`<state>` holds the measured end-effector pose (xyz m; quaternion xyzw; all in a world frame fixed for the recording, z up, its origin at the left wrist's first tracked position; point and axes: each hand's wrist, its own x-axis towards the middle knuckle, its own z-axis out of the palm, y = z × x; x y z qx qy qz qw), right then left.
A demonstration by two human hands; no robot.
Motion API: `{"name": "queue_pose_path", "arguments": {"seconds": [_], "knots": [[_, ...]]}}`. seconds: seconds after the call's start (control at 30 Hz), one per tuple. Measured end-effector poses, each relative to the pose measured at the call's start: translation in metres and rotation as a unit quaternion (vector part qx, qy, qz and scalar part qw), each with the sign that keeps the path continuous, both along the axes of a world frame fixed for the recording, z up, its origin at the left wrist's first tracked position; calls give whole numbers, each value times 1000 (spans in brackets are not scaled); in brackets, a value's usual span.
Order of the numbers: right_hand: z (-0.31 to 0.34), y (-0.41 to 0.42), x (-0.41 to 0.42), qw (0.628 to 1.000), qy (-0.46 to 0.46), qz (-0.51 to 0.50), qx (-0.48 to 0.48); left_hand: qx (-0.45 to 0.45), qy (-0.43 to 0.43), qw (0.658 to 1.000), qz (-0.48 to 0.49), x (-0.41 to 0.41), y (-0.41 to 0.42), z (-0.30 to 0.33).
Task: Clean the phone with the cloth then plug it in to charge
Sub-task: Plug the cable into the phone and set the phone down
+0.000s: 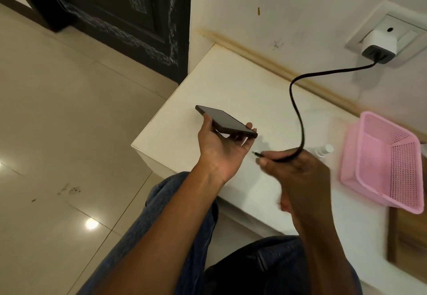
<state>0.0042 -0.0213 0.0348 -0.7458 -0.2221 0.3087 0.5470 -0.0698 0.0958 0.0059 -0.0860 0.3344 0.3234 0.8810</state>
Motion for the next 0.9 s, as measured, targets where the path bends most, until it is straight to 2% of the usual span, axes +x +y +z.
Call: {"name": "queue_pose_path", "arguments": {"seconds": [0.1, 0.3, 0.9], "knots": [[3, 3, -7, 994, -77, -45, 71, 10, 10, 1000, -9, 1, -1, 0], [-6, 17, -26, 971, -222, -32, 87, 10, 2, 1000, -13, 3, -2, 0], [-19, 19, -25, 927, -366, 16, 79, 11, -10, 999, -31, 4, -4, 2]]}}
